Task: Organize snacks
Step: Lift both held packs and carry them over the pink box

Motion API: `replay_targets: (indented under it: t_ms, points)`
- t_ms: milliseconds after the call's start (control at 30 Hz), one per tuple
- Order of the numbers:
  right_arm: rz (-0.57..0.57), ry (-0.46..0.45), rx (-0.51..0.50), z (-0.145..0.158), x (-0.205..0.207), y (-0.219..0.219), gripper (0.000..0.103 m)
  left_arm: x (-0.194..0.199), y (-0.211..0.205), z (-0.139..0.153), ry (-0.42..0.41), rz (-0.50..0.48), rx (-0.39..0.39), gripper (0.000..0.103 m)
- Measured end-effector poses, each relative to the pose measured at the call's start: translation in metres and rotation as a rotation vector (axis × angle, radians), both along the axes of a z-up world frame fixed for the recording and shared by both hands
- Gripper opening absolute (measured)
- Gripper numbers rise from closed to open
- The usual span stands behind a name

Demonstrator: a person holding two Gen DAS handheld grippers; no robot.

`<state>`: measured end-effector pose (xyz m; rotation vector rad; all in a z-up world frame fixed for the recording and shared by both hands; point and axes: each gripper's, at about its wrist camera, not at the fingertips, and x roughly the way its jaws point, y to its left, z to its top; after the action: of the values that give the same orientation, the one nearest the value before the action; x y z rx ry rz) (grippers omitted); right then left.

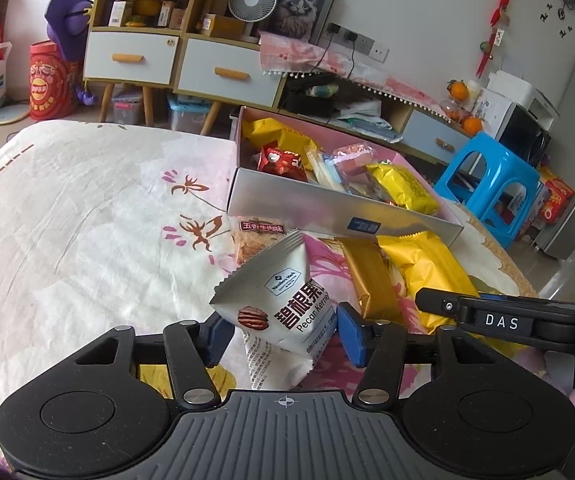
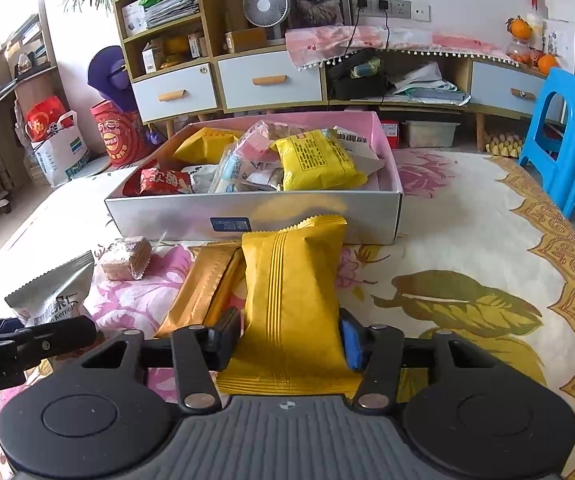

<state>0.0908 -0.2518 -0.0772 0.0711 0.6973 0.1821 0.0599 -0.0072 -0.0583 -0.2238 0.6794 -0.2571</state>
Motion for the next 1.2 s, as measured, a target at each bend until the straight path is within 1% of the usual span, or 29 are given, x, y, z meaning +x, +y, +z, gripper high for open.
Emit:
replay_targets:
  t_ms: [167, 367, 633, 767, 967, 1100, 1200]
  points:
    - [0.005, 0.002, 0.019, 0.004, -0.002, 0.000, 0.034, -0.001, 0.002, 0.002, 0.006, 0.004, -0.001, 0.050]
    - [0.017, 0.008, 0.047, 0.009, -0.007, 0.000, 0.033, 0.000, 0.006, 0.006, 0.011, 0.004, -0.026, 0.050]
    - [0.014, -0.018, 0.097, 0.025, -0.017, -0.003, 0.032, 0.001, 0.012, 0.016, 0.003, 0.007, -0.062, 0.050]
    - [0.022, -0.022, 0.109, 0.031, -0.020, 0.000, 0.032, 0.004, 0.014, 0.019, 0.013, 0.005, -0.089, 0.050]
    - [0.027, -0.024, 0.127, 0.040, -0.010, 0.002, 0.033, 0.016, 0.015, 0.028, 0.020, -0.002, -0.113, 0.050]
    - [0.009, -0.031, 0.145, 0.049, 0.007, -0.001, 0.033, 0.033, 0.014, 0.038, 0.017, -0.014, -0.124, 0.050]
    - [-0.015, -0.024, 0.180, 0.058, 0.027, -0.003, 0.033, 0.052, 0.011, 0.043, 0.018, -0.017, -0.127, 0.050]
